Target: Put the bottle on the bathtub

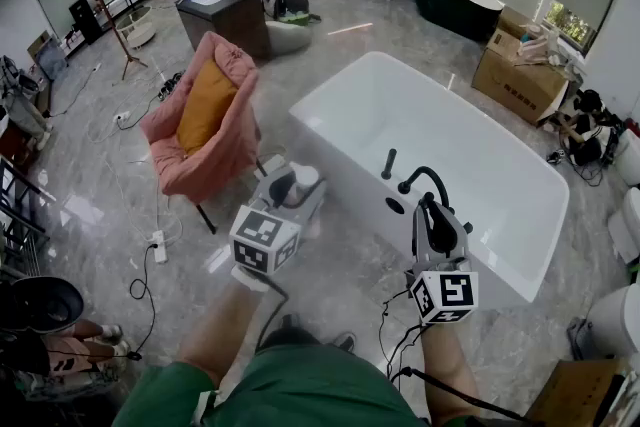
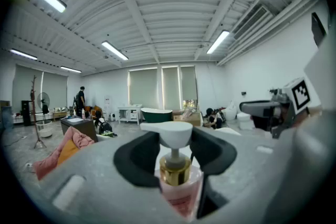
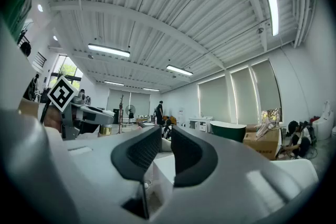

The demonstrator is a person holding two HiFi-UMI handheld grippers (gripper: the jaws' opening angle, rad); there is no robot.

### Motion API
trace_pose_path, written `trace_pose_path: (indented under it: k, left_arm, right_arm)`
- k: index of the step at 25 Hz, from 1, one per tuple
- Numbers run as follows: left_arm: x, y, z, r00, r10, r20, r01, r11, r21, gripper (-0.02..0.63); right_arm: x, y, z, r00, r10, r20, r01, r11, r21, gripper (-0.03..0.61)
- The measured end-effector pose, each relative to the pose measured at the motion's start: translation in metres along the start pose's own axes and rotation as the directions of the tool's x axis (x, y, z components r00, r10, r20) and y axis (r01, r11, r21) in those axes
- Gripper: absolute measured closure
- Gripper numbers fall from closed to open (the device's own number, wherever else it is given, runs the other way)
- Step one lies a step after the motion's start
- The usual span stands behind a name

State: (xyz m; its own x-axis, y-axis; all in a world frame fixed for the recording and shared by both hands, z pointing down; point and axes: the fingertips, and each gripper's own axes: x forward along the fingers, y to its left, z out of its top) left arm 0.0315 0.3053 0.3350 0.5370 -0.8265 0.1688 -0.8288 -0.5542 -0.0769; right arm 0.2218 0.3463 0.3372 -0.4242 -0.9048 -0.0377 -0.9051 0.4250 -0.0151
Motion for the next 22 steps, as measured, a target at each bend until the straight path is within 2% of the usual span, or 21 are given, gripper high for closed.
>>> trace_pose_path:
  k: [7,14,22]
  left_arm:
    - [-0.044,0.012,0.0,1.0,-0.004,0.028,0.005,1.0,-0.01,0.44]
    - [-0.068,0.041,-0.007,0.999,-0.012,0.036,0.012,1.0,-0.009,0.44]
    - [-0.098,0.087,0.004,0.997,-0.044,0.062,0.044,0.999,-0.003,0.44]
  right_arm:
    - [-0.008,0.03,0.004,1.0,-0.03,0.005,0.03,0.999,0.012,0.518]
    - [0.001,0.064,0.002,0.999,-0.049,-0.001,0.049,0.999,0.022,0.518]
    - [0.03,0.106,0.021,0.995,-0.094,0.017,0.093,0.995,0.028,0.517]
